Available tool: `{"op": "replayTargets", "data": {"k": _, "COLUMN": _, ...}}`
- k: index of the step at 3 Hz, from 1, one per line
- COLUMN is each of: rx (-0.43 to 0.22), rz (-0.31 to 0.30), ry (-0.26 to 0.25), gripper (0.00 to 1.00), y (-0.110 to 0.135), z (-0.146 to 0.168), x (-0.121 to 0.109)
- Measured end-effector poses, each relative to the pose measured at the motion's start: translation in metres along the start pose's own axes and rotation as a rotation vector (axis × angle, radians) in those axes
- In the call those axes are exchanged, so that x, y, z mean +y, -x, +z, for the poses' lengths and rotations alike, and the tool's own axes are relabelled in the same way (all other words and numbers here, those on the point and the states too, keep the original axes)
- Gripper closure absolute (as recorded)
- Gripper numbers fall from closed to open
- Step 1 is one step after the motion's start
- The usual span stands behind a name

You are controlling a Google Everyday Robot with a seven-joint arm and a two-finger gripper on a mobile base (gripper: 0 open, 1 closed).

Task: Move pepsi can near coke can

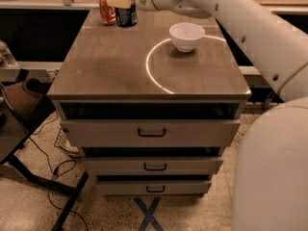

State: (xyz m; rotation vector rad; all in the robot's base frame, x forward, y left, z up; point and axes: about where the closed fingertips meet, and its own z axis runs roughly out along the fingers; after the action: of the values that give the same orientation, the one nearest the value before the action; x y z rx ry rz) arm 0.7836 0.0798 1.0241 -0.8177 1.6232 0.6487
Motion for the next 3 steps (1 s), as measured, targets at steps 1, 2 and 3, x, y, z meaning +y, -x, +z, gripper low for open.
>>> {"op": "replayTargets", "data": {"k": 1, "rx": -0.003, "rz": 0.074, "ry": -0.054, "gripper": 1.00, "y": 0.000, "z": -0.001, "x": -0.018}}
{"op": "replayTargets", "data": {"k": 2, "rx": -0.002, "rz": 0.074, "ry": -0.054, "gripper": 1.00, "y": 0.000, "z": -0.001, "x": -0.018}}
{"op": "replayTargets", "data": {"k": 3, "rx": -0.009, "rz": 0.083, "ry": -0.062, "gripper": 1.00, "y": 0.001, "z": 0.012, "x": -0.031}}
